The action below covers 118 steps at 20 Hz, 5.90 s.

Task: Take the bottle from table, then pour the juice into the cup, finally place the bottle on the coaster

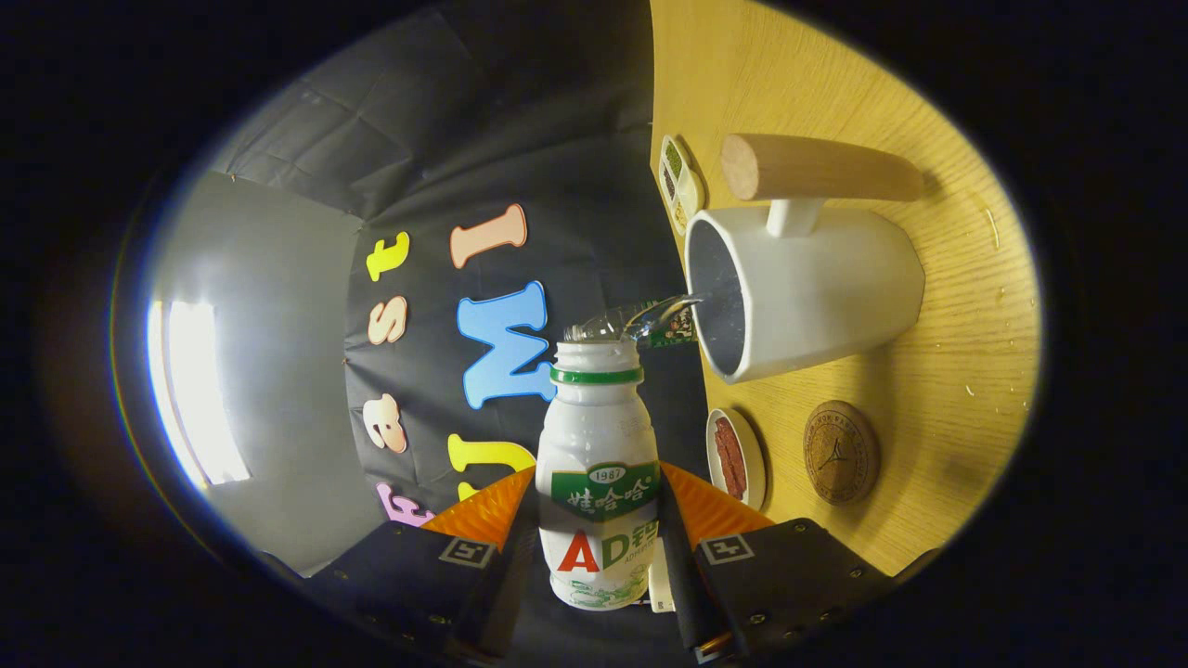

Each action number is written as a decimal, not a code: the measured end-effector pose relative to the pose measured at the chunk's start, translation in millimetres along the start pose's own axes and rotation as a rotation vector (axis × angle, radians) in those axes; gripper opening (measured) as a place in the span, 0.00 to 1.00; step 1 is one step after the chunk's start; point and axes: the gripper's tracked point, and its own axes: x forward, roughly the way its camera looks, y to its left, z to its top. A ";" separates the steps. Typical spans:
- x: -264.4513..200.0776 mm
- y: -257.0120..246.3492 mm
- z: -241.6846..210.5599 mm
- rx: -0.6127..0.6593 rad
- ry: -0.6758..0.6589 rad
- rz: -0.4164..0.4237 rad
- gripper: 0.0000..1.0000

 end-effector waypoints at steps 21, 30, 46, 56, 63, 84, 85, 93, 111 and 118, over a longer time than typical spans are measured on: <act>2.7 8.7 8.0 0.047 -0.023 0.025 0.65; 4.2 13.3 12.5 0.080 -0.042 0.035 0.65; 2.4 19.4 20.4 0.133 -0.090 0.076 0.65; 4.2 23.1 21.4 0.168 -0.100 0.092 0.65; 5.4 25.5 18.4 0.181 -0.096 0.096 0.65; 7.3 12.6 28.7 0.196 -0.112 0.072 0.65; 7.5 11.9 29.4 0.196 -0.113 0.071 0.65; 6.2 8.1 29.5 0.197 -0.113 0.059 0.65; 0.8 5.5 29.5 0.194 -0.113 0.049 0.65; -1.4 0.2 31.6 0.194 -0.121 0.041 0.65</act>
